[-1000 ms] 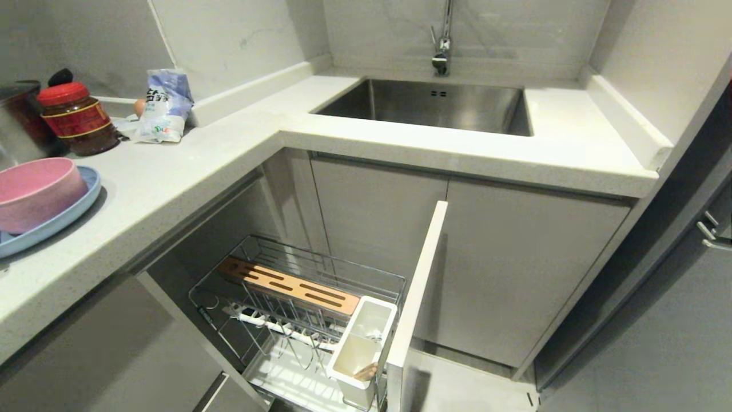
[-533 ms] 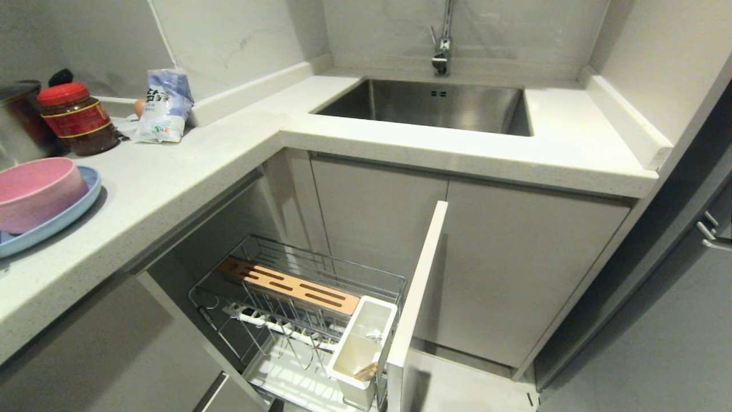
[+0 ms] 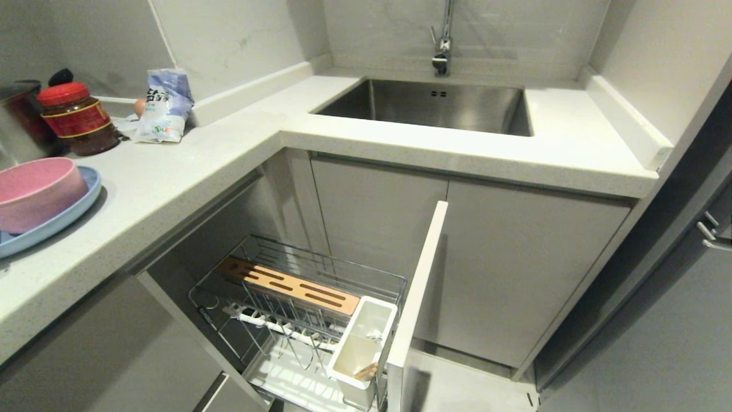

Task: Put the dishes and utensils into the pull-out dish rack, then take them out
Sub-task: Close the cupboard

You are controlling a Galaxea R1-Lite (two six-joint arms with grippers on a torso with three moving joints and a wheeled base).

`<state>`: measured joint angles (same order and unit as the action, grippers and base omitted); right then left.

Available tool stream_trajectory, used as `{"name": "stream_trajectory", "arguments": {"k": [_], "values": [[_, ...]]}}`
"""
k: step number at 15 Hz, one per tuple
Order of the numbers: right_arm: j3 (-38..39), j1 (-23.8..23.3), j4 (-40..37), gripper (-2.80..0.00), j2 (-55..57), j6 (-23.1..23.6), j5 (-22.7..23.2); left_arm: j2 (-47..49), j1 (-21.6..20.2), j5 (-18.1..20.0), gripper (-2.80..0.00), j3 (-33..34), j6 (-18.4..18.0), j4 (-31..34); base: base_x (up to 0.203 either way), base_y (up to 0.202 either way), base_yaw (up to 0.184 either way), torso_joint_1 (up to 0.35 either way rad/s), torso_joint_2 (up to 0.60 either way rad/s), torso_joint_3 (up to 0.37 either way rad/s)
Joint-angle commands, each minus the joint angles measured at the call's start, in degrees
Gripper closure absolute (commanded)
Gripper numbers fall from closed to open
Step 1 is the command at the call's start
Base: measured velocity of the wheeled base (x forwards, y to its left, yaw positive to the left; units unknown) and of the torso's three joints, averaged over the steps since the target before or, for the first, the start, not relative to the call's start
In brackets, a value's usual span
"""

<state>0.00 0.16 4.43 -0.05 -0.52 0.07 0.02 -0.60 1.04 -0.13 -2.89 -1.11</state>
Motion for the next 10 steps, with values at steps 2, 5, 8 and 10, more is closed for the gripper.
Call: {"name": "stream_trajectory", "arguments": {"k": [2, 5, 8, 10], "values": [[1.5, 0.0, 0.0, 0.00, 0.0, 0.0, 0.0, 0.0, 0.0, -0.1, 0.00, 0.8, 0.3, -0.3, 0.000, 0.000, 0.000, 0.000, 0.00, 0.000], [1.5, 0.0, 0.0, 0.00, 0.0, 0.0, 0.0, 0.0, 0.0, -0.1, 0.00, 0.8, 0.4, -0.3, 0.000, 0.000, 0.000, 0.000, 0.00, 0.000], [1.5, 0.0, 0.0, 0.00, 0.0, 0.0, 0.0, 0.0, 0.0, 0.1, 0.00, 0.8, 0.0, -0.3, 0.000, 0.000, 0.000, 0.000, 0.00, 0.000], [1.5, 0.0, 0.0, 0.00, 0.0, 0.0, 0.0, 0.0, 0.0, 0.2, 0.00, 0.8, 0.1, -0.2, 0.000, 0.000, 0.000, 0.001, 0.00, 0.020]]}}
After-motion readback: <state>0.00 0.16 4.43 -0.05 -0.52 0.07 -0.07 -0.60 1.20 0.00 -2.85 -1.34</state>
